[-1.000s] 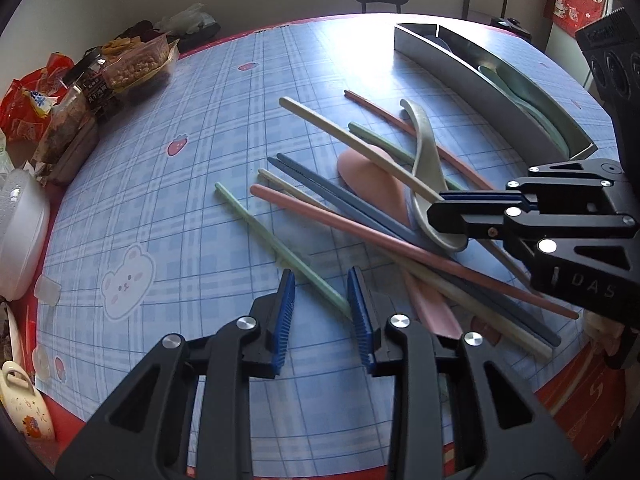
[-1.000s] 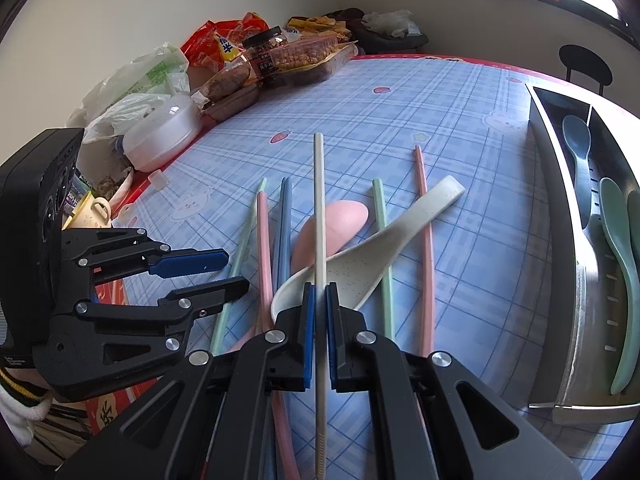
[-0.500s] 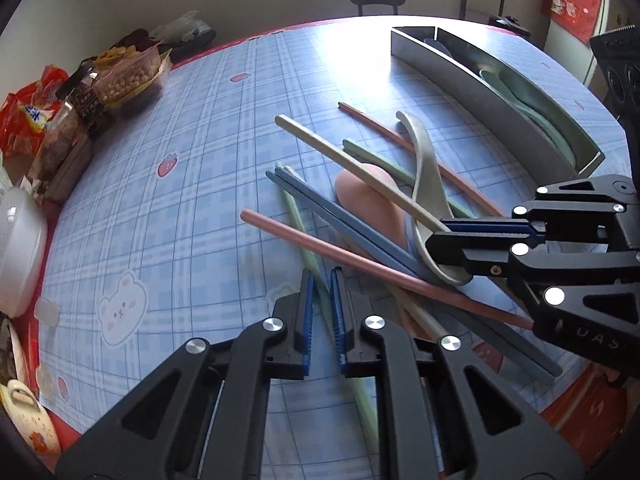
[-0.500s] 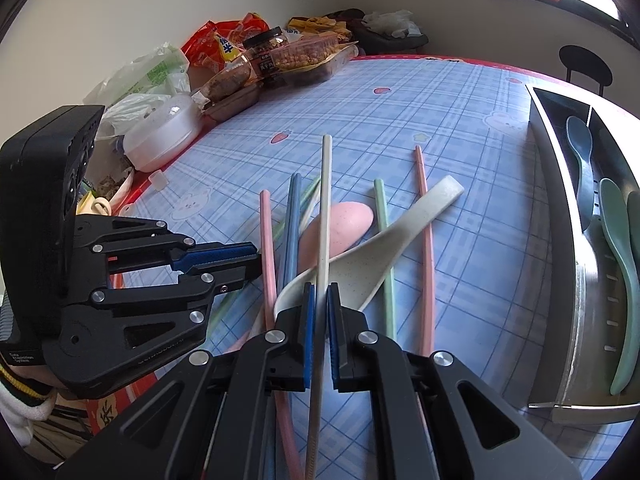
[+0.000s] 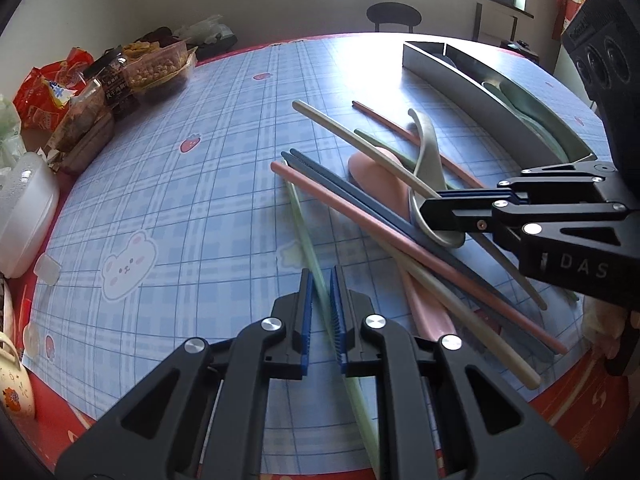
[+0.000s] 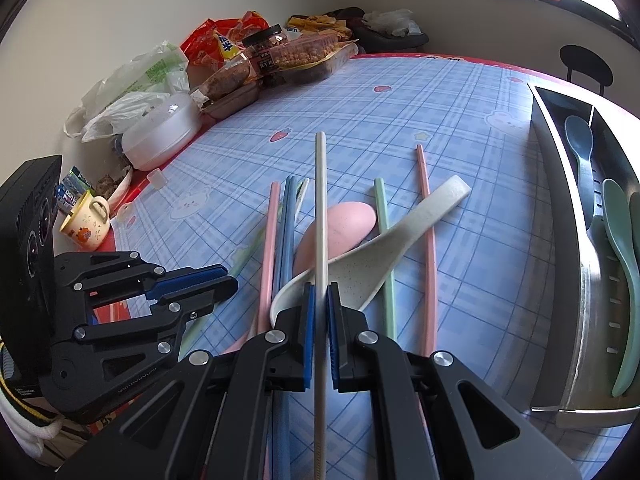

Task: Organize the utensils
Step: 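Grasp the white chopstick with the right tool while the left tool grasps the green chopstick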

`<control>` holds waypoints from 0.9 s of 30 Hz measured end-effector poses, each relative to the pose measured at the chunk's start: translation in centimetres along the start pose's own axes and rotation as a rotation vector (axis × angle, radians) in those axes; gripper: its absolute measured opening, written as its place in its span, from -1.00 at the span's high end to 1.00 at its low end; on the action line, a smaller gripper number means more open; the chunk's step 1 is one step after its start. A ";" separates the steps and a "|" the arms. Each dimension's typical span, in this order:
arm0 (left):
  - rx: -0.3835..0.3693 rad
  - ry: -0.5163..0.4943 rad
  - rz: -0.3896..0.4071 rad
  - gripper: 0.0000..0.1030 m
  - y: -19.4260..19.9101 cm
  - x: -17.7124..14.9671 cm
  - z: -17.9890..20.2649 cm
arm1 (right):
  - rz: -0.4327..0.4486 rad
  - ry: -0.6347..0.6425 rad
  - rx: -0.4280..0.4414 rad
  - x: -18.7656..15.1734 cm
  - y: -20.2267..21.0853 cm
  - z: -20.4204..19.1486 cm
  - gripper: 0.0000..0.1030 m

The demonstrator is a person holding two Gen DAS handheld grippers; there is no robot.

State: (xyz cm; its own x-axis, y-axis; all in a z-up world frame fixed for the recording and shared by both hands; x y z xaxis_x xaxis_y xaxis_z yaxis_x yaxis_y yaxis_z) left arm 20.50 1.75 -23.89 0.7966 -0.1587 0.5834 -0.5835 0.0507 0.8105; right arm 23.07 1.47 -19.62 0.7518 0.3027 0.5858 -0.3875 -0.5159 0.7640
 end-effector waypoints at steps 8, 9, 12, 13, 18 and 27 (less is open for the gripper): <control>0.009 0.001 0.044 0.76 0.1 0.0 0.1 | 0.029 -0.005 0.002 0.3 0.4 0.2 0.87; -0.008 0.013 0.047 0.76 0.1 0.0 0.0 | 0.036 -0.009 0.001 0.4 0.5 0.3 0.88; -0.051 0.068 0.067 0.81 0.5 0.0 -0.6 | 0.053 -0.015 0.002 0.5 0.8 0.5 0.88; -0.063 0.094 0.082 0.80 0.8 0.0 -1.0 | 0.056 -0.014 0.005 0.6 0.9 0.4 0.88; -0.136 0.250 0.152 0.81 2.0 0.0 -3.4 | 0.065 -0.013 0.011 0.6 1.1 0.4 0.88; -0.220 0.349 0.253 0.81 3.8 -0.1 -4.7 | 0.102 -0.029 0.012 1.0 2.0 0.8 0.88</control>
State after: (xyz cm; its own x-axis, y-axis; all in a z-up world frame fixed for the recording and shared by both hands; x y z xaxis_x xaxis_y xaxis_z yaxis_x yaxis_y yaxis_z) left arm 18.91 6.55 -20.60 0.6614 0.2241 0.7158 -0.7485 0.2579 0.6109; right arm 23.50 0.08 -17.76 0.7239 0.2249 0.6522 -0.4564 -0.5528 0.6972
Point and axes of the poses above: each gripper's, at about its wrist camera, not at the fingertips, and y roughly against the way its jaws point, z to its right, x to its top, the point moved 10 cm from there along -y, roughly the way its jaws point, and after that the axes turned 4 degrees about -x, right-handed, at the moved point
